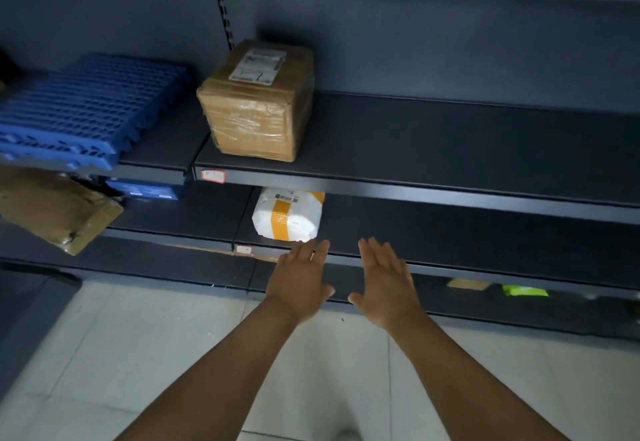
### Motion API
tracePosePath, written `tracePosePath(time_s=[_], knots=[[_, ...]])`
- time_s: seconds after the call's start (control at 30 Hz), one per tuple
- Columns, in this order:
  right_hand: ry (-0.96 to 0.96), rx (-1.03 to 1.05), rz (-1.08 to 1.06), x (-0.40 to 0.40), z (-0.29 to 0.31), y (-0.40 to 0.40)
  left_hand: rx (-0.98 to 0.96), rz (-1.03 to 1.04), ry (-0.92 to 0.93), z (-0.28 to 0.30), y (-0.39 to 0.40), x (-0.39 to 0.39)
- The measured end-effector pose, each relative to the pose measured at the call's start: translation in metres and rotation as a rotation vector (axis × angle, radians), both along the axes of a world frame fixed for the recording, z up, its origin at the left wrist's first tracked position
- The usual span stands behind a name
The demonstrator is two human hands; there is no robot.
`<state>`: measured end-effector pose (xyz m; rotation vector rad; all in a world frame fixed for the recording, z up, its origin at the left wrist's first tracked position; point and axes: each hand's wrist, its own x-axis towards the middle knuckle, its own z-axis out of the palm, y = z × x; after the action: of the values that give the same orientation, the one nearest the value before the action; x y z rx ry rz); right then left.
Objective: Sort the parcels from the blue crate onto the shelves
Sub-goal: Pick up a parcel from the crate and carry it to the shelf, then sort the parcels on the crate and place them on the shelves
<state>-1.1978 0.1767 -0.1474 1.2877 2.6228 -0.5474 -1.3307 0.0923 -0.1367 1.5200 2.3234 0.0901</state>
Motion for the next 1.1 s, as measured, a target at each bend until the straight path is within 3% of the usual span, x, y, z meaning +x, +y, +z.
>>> tracePosePath(time_s=[0.47, 1.1], knots=[[0.061, 0.141, -0.525, 0.194, 0.1, -0.146, 0.17, -0.446, 0.019, 0.094, -0.076, 0.162], [0.044, 0.248, -1.175, 0.484, 0.137, -0.346, 0.238, -1.121, -0.027, 0.131, -0.17, 0.474]])
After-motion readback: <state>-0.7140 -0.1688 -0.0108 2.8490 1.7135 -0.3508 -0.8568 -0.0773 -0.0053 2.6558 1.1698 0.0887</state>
